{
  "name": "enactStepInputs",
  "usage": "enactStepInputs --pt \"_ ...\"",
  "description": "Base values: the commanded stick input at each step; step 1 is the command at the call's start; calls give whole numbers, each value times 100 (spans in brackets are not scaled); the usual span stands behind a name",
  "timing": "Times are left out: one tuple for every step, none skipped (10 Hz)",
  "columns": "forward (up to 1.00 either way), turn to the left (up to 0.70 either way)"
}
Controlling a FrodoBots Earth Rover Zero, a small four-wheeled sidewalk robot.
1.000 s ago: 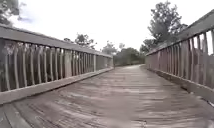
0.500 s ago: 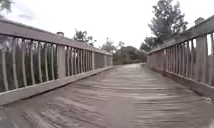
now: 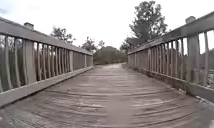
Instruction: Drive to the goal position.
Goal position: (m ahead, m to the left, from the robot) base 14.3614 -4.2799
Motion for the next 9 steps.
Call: enactStepInputs --pt "70 0" --pt "70 0" --pt "70 0" --pt "70 0" --pt "70 0" --pt "70 0" --pt "70 0" --pt "70 0" --pt "70 0"
